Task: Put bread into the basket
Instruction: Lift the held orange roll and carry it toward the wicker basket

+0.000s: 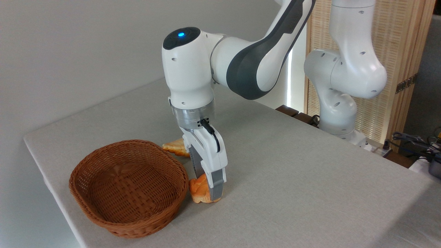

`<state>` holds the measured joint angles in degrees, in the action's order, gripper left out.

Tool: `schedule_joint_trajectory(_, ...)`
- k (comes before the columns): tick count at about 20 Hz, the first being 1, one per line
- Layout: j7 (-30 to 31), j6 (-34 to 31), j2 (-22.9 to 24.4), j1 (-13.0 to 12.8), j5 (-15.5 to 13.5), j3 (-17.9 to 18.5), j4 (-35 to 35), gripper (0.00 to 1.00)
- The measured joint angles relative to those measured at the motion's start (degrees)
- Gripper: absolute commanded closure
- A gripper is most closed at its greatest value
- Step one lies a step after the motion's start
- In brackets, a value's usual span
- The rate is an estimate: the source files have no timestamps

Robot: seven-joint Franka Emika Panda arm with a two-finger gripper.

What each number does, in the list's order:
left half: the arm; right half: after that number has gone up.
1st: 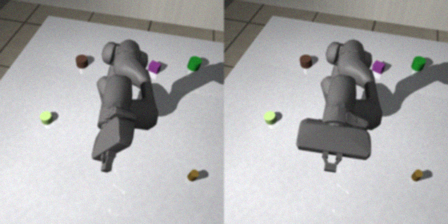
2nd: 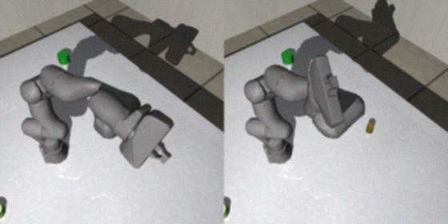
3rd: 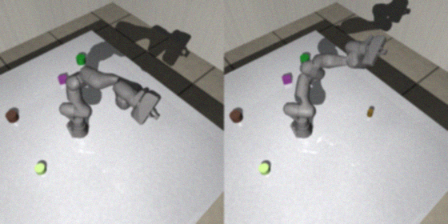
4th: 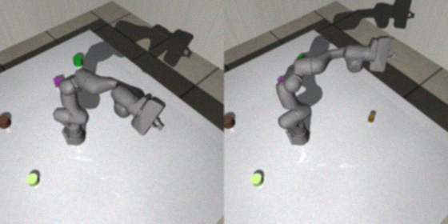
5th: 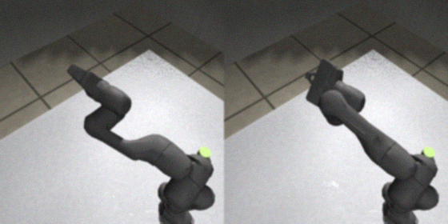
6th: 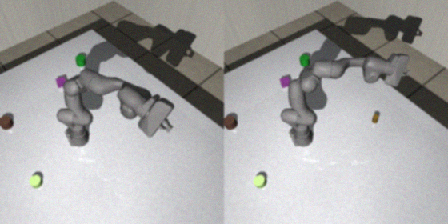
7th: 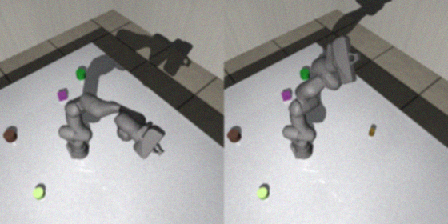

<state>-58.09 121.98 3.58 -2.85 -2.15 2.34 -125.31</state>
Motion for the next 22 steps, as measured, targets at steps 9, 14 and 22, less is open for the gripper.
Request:
schedule_joint_trajectory(9, -1.0, -4.9, 0.7, 0.0, 0.0, 0.1, 1.4, 0.57)
schedule_joint_trajectory(14, -2.5, -14.2, 4.0, 0.3, 0.0, 0.2, 8.3, 0.52)
schedule_joint_trajectory(22, 10.0, -8.7, 2.3, -0.3, -2.6, -9.4, 15.6, 0.08)
